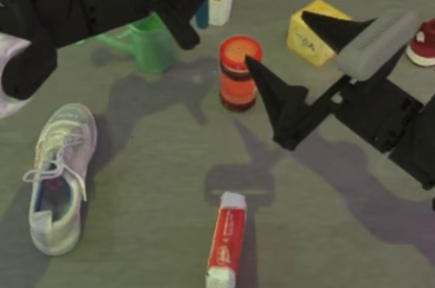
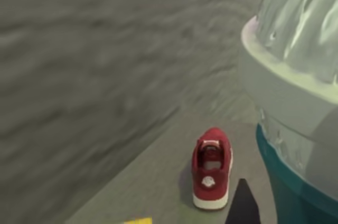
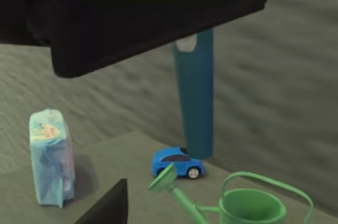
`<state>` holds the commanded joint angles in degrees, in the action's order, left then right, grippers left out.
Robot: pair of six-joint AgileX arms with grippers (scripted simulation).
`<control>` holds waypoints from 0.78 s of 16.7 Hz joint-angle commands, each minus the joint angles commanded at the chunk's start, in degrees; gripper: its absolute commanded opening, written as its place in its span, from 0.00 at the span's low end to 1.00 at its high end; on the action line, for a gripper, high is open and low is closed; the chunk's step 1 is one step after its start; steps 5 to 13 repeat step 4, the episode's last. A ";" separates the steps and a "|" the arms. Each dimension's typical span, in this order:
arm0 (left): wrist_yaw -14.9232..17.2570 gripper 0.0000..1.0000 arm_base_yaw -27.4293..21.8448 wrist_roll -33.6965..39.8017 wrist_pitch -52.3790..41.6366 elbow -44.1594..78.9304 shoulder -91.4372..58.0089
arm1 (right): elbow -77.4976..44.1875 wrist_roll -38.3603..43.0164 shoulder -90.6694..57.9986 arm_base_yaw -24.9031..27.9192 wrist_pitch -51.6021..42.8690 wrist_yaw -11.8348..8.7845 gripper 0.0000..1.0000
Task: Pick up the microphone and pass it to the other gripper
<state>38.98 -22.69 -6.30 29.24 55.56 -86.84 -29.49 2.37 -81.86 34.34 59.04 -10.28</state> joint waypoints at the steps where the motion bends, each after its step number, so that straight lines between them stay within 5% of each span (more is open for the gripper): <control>1: 0.97 0.00 1.16 -0.04 -0.07 -0.52 0.55 | 1.82 0.09 1.82 -0.24 0.17 -0.34 1.00; 13: 2.18 0.00 2.58 -0.10 -0.17 -1.15 1.23 | 3.74 0.17 3.73 -0.46 0.57 -0.80 1.00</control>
